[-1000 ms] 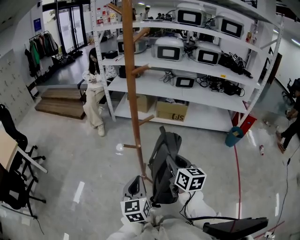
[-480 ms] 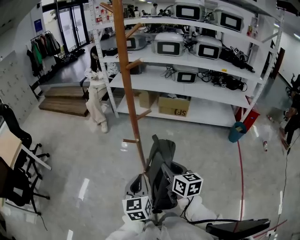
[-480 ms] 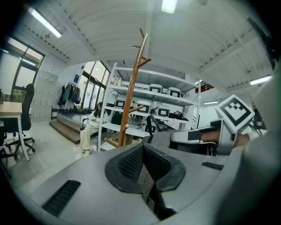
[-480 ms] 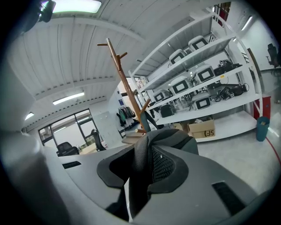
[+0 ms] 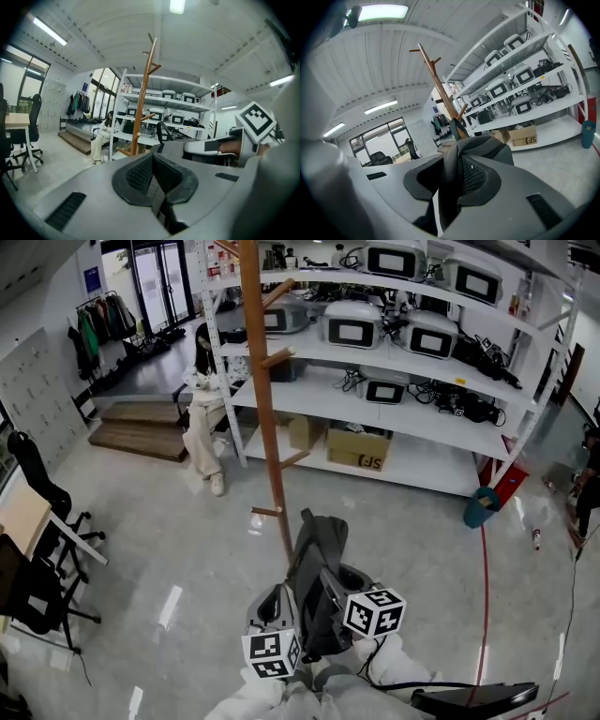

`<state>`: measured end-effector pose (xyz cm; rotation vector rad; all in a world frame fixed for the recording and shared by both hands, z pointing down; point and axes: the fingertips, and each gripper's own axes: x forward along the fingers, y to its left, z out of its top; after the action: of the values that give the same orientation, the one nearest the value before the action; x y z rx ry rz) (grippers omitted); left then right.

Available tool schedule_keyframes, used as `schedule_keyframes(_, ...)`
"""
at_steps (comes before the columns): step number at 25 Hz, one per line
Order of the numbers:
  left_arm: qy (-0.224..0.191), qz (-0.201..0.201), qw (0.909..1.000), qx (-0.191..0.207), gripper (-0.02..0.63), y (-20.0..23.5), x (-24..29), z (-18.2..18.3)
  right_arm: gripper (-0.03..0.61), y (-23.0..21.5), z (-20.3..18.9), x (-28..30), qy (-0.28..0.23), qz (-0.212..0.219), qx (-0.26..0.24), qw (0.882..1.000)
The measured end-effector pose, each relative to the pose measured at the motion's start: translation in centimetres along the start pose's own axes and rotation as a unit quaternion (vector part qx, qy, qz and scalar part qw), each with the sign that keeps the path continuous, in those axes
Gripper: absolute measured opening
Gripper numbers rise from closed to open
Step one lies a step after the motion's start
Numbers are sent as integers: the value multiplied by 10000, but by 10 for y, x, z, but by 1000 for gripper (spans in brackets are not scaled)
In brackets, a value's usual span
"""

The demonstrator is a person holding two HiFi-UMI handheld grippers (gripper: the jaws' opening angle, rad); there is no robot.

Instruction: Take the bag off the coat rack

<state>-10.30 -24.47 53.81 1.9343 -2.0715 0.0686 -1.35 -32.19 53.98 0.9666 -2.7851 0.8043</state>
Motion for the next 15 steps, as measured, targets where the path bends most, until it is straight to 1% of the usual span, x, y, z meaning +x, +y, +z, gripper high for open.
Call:
schedule_keyframes(10,-178,-324,9992,160,-12,-6,-11,12,94,20,-5,-14,-73,-98,-89,9999)
schedule_keyframes(15,-147,-448,9987,186,-12,-4,-25,6,94,30,-14,-22,-94,-191,-61,9998)
